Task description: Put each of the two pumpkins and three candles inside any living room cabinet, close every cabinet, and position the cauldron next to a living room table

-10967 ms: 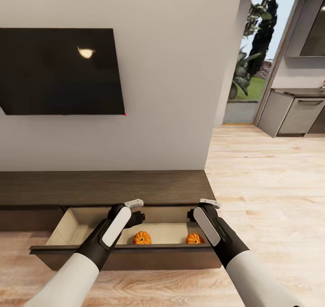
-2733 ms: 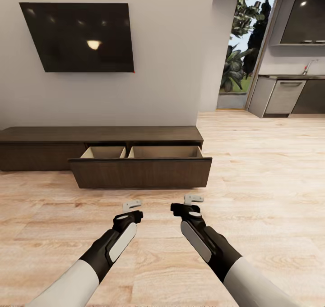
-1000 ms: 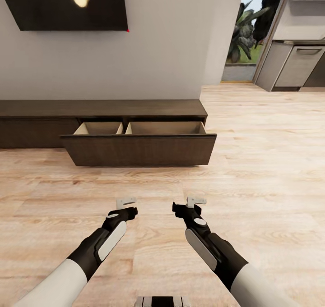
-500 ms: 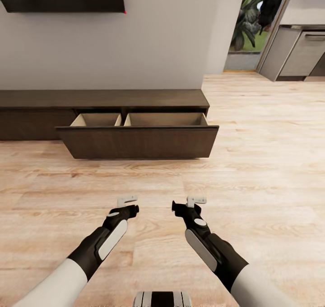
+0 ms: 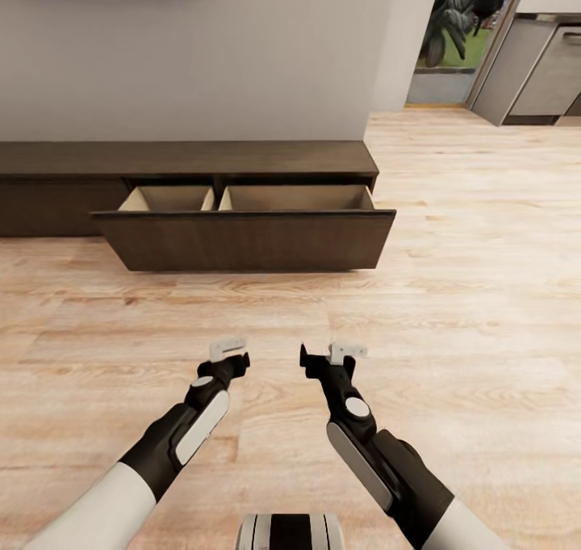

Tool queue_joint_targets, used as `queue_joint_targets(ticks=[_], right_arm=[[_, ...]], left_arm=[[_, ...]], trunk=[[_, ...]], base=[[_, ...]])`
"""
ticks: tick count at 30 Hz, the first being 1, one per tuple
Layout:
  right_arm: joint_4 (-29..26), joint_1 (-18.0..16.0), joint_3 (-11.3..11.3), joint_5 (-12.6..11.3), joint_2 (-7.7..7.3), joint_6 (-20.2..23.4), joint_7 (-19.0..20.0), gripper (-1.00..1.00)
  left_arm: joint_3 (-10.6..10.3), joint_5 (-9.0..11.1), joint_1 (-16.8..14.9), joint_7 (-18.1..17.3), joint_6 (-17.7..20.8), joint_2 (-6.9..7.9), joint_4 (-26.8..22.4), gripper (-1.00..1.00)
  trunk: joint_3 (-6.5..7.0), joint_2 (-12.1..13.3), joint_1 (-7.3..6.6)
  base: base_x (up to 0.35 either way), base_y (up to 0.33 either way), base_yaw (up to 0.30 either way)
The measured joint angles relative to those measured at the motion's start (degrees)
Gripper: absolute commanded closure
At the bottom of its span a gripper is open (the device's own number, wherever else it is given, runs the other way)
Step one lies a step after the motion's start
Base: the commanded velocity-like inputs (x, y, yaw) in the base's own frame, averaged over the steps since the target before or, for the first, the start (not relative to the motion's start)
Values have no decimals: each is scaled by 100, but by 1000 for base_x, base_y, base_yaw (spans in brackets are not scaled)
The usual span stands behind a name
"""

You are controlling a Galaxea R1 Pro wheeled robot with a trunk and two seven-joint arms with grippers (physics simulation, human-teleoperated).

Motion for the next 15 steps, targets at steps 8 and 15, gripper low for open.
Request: queue_joint_targets(ticks=[8, 15], right_arm=[[-95, 111, -26, 6, -299, -506, 19, -100], [-60, 115, -27, 7, -318, -538, 16, -100]], left_arm=[[-52, -307, 3, 21, -245, -34, 44, -100], [-63, -316, 7, 23, -253, -51, 47, -100]], trunk=[[-23, -2, 2], [-23, -2, 2]], base=[[0, 0, 0], [0, 0, 0]])
